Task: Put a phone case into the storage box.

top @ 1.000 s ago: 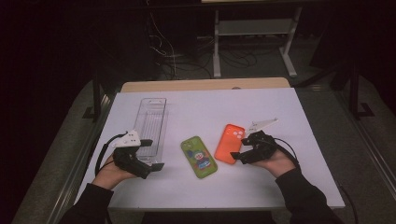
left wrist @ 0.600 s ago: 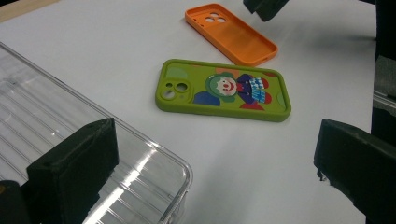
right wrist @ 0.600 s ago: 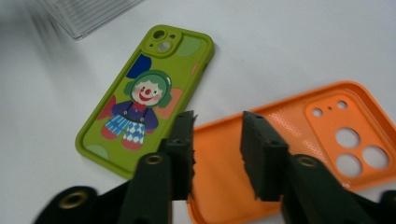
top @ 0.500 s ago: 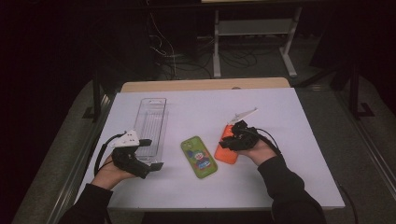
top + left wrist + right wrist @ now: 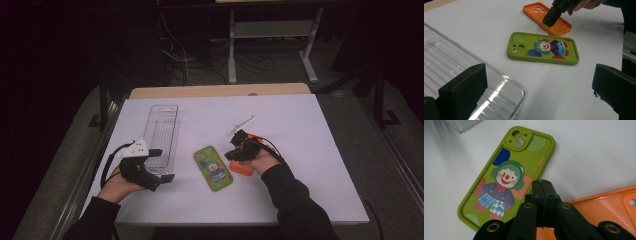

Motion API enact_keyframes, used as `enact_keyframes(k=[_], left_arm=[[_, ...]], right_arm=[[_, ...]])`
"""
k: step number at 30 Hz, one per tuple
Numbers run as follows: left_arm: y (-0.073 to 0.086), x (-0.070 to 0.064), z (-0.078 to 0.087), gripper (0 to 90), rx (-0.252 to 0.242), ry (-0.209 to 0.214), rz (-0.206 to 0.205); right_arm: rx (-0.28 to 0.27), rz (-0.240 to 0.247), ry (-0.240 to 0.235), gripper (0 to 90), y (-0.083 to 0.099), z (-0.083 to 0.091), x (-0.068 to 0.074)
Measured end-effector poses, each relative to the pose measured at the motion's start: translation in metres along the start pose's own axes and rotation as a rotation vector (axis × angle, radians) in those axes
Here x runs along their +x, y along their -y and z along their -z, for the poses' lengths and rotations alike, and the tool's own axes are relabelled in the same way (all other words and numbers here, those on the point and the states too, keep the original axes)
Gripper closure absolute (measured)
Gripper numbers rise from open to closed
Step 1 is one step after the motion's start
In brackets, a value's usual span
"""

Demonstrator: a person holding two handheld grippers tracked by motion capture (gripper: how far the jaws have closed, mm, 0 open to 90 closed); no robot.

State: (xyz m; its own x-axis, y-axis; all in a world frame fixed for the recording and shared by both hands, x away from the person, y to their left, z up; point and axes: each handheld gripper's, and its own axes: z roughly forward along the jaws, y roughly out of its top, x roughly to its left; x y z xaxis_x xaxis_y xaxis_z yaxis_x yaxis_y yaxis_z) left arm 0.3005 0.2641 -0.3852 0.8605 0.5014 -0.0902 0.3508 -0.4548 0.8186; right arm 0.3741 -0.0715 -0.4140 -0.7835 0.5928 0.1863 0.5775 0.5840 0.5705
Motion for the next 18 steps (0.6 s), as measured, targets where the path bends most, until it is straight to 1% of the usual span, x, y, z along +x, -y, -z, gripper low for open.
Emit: enact_keyframes(k=[1, 2, 5, 12, 18], left_arm=[[0.0, 0.0, 0.0, 0.0, 0.001, 0.0, -0.001], [0.0, 0.0, -0.001, 0.0, -0.003, 0.001, 0.003], [0.0, -0.001, -0.001, 0.0, -0.004, 0.001, 0.005], [0.0, -0.001, -0.001, 0.0, -0.003, 0.001, 0.005], [0.0, -0.001, -0.001, 0.0, 0.002, 0.003, 0.01]], right_arm=[[0.003, 0.001, -0.007, 88.1, 0.0, -0.001, 0.0], [0.009, 0.003, 0.002, 88.2, -0.001, -0.003, 0.001], [0.024, 0.004, 0.009, 88.2, -0.001, -0.008, 0.001], [0.058, 0.009, 0.013, 88.2, -0.002, -0.017, 0.004], [0.077, 0.013, 0.019, 88.3, 0.002, -0.018, 0.006]])
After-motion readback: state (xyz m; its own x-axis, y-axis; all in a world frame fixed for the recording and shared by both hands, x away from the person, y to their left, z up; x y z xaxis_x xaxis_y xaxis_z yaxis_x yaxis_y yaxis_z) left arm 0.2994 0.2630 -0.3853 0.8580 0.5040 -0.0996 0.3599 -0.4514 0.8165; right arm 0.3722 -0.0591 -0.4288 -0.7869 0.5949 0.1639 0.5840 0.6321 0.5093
